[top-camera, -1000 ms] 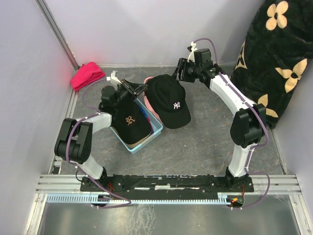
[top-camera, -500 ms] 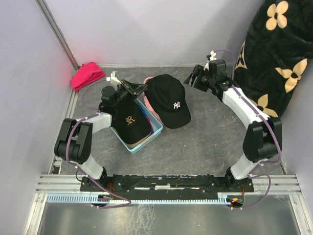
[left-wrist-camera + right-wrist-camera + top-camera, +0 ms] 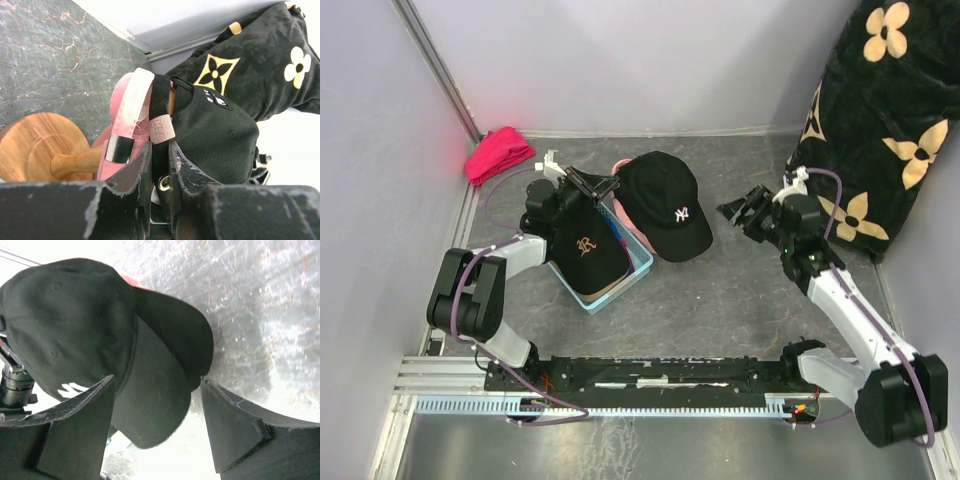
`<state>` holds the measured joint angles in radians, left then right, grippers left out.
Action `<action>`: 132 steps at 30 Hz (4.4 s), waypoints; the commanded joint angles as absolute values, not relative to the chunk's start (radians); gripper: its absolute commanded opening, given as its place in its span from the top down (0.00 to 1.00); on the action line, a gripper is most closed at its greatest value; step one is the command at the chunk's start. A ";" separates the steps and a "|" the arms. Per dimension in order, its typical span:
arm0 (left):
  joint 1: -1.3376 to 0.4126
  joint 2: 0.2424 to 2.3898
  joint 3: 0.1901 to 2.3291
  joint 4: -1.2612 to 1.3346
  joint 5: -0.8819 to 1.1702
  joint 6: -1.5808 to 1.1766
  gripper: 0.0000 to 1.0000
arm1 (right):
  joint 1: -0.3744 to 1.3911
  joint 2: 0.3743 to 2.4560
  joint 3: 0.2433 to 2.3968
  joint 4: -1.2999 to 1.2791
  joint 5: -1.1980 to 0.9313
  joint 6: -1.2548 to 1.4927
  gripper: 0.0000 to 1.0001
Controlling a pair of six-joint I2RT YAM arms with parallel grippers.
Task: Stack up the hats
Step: Stack the hat on the hat.
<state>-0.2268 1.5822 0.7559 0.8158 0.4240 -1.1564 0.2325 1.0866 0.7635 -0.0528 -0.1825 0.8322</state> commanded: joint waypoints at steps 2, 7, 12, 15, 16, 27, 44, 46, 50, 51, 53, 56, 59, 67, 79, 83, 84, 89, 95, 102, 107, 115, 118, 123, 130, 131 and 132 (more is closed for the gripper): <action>-0.225 1.547 0.727 0.773 0.387 -1.092 0.95 | 0.227 0.927 0.575 0.106 -0.245 1.011 0.23; -0.226 1.532 0.722 0.759 0.378 -1.085 0.96 | 0.230 0.881 0.447 0.238 -0.303 1.137 0.22; -0.225 1.522 0.713 0.753 0.376 -1.081 0.96 | 0.231 0.936 0.357 0.411 -0.341 1.218 0.22; -0.227 1.521 0.714 0.752 0.374 -1.081 0.96 | 0.239 0.992 0.330 0.530 -0.365 1.271 0.22; -0.227 1.521 0.713 0.752 0.375 -1.081 0.96 | 0.244 1.008 0.325 0.560 -0.369 1.281 0.22; -0.230 1.520 0.706 0.750 0.377 -1.078 0.97 | 0.341 1.236 0.332 0.860 -0.331 1.375 0.23; -0.230 1.520 0.701 0.741 0.355 -1.074 0.97 | 0.366 1.393 0.265 1.070 -0.284 1.442 0.93; -0.231 1.529 0.708 0.741 0.356 -1.075 0.97 | 0.365 1.409 0.256 1.088 -0.277 1.457 0.92; -0.230 1.546 0.716 0.736 0.357 -1.070 0.97 | 0.362 1.490 0.239 1.178 -0.262 1.520 0.89; -0.230 1.548 0.716 0.735 0.356 -1.066 0.97 | 0.361 1.518 0.233 1.216 -0.256 1.543 0.88; -0.231 1.552 0.714 0.728 0.352 -1.057 0.97 | 0.360 1.584 0.223 1.307 -0.248 1.588 0.86; -0.232 1.559 0.710 0.720 0.344 -1.049 0.97 | 0.359 1.695 0.209 1.438 -0.236 1.655 0.84; -0.230 1.570 0.710 0.715 0.340 -1.042 0.97 | 0.359 1.709 0.212 1.441 -0.236 1.628 0.84; -0.233 1.575 0.747 0.581 0.290 -0.984 0.97 | 0.350 1.487 0.238 1.113 -0.221 1.515 0.83; -0.236 1.612 0.754 0.540 0.253 -0.981 0.97 | 0.347 1.471 0.284 0.876 -0.212 1.503 0.84; -0.238 1.619 0.764 0.528 0.247 -0.971 0.97 | 0.340 1.509 0.290 0.866 -0.213 1.520 0.84; -0.239 1.623 0.766 0.524 0.246 -0.970 0.97 | 0.338 1.511 0.293 0.855 -0.214 1.519 0.84; -0.245 1.641 0.770 0.516 0.238 -0.964 0.97 | 0.321 1.524 0.296 0.826 -0.222 1.521 0.84; -0.248 1.659 0.778 0.497 0.227 -0.949 0.97 | 0.291 1.580 0.299 0.835 -0.243 1.524 0.85; -0.250 1.690 0.778 0.494 0.218 -0.940 0.97 | 0.279 1.707 0.293 0.940 -0.265 1.546 0.86; -0.251 1.706 0.780 0.485 0.210 -0.932 0.97 | 0.274 1.742 0.298 0.958 -0.270 1.546 0.87; -0.249 1.726 0.772 0.486 0.197 -0.932 0.97 | 0.264 1.786 0.299 0.980 -0.273 1.545 0.87; -0.250 1.738 0.771 0.488 0.193 -0.932 0.97 | 0.259 1.811 0.295 1.001 -0.271 1.549 0.87; -0.249 1.750 0.783 0.486 0.190 -0.933 0.97 | 0.250 1.846 0.287 1.037 -0.276 1.554 0.87; -0.252 1.750 0.806 0.489 0.218 -0.928 0.96 | 0.244 1.809 0.290 1.021 -0.279 1.536 0.77; -0.251 1.744 0.807 0.490 0.218 -0.927 0.95 | 0.244 1.790 0.296 1.005 -0.279 1.527 0.74; -0.250 1.738 0.806 0.491 0.221 -0.925 0.92 | 0.243 1.771 0.299 0.986 -0.279 1.518 0.69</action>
